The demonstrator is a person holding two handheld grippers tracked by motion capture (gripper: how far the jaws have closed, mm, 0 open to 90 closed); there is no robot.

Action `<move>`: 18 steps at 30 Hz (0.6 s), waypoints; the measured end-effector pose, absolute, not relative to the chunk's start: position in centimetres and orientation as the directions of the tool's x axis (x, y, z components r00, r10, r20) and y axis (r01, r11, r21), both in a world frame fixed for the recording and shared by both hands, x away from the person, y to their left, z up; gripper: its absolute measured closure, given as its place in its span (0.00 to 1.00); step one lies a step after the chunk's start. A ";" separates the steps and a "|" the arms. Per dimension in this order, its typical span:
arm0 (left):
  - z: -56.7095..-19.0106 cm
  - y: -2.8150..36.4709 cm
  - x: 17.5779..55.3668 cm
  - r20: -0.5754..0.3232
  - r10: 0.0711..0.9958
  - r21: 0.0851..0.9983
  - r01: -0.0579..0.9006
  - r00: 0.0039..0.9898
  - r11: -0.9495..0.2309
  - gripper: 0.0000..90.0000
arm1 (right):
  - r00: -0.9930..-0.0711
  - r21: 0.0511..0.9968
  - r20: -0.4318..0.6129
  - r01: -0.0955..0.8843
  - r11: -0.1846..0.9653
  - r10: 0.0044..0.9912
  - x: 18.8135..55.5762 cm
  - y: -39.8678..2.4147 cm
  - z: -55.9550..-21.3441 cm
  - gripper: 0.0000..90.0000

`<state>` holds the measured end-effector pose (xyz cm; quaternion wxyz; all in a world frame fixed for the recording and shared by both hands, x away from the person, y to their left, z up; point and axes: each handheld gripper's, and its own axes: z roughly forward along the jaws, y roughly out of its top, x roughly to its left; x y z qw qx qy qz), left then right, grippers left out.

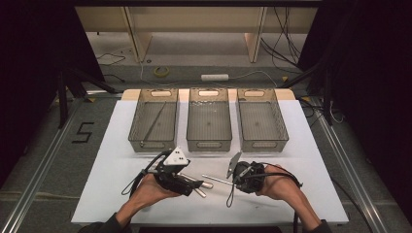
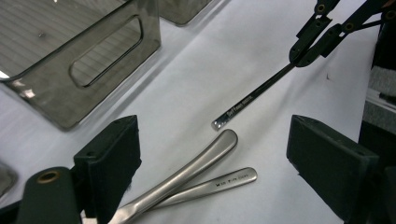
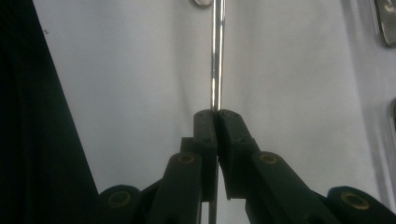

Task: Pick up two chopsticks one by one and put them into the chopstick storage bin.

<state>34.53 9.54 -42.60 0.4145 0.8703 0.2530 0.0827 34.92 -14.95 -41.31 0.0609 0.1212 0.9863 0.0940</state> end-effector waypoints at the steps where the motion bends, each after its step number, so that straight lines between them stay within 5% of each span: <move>1: -42.6 9.4 34.5 -0.060 0.501 0.763 0.363 0.863 -0.535 0.20 | -0.964 0.203 -0.094 0.228 0.952 0.251 34.8 -14.8 -41.2 0.96; 18: -43.2 8.0 34.4 -0.022 0.367 0.695 0.278 0.930 -0.664 0.33 | -0.980 0.212 -0.101 0.146 0.966 0.170 33.7 -12.9 -40.5 0.96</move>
